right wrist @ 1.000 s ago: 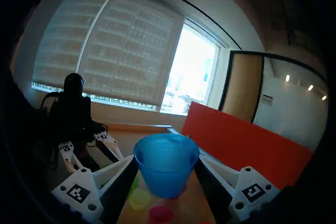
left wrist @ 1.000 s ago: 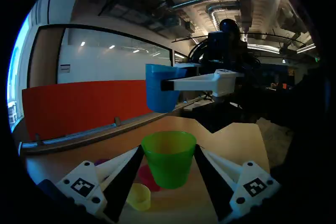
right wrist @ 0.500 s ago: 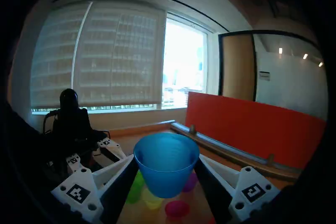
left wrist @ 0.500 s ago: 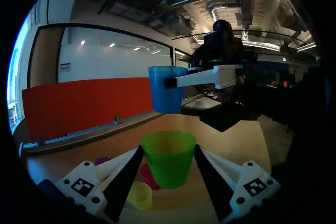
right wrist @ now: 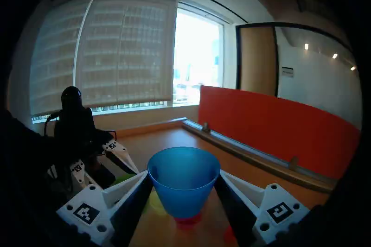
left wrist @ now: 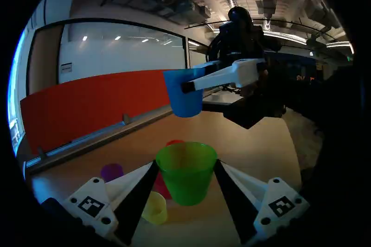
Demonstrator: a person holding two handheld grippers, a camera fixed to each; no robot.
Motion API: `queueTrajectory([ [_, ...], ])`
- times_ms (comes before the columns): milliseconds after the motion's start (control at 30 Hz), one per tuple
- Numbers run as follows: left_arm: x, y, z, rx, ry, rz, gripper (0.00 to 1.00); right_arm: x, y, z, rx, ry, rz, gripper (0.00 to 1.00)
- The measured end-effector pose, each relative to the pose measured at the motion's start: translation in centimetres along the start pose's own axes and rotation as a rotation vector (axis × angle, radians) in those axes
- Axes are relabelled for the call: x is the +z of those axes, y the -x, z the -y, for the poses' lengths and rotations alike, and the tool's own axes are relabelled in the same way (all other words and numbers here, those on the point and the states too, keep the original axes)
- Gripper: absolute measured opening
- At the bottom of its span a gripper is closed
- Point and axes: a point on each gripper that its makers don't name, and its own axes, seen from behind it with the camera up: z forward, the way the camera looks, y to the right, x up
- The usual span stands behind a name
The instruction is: Pour water
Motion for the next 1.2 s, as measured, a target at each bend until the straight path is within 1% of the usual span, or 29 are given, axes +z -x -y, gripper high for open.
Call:
queueTrajectory([
  [267, 1.0, 1.8, -1.0, 0.037, 0.033, 0.076, 0.87, -0.6, 2.9, -1.0, -0.009, 0.015, 0.067, 0.89],
  [400, 1.6, 2.6, -1.3, 0.054, 0.043, 0.116, 0.87, -0.9, 4.2, -1.3, 0.008, 0.010, 0.095, 0.89],
  [567, 2.2, 3.5, -1.8, 0.059, 0.061, 0.151, 0.87, -1.4, 5.1, -1.6, 0.032, 0.001, 0.107, 0.89],
  [667, 2.5, 4.4, -2.1, 0.062, 0.074, 0.180, 0.87, -1.6, 5.9, -1.8, 0.035, 0.000, 0.121, 0.89],
  [867, 2.9, 5.7, -2.6, 0.080, 0.093, 0.224, 0.87, -2.0, 8.1, -2.0, 0.020, -0.004, 0.161, 0.89],
  [1200, 3.3, 8.3, -3.0, 0.072, 0.123, 0.297, 0.87, -2.1, 11.7, -1.8, -0.012, -0.015, 0.237, 0.90],
])
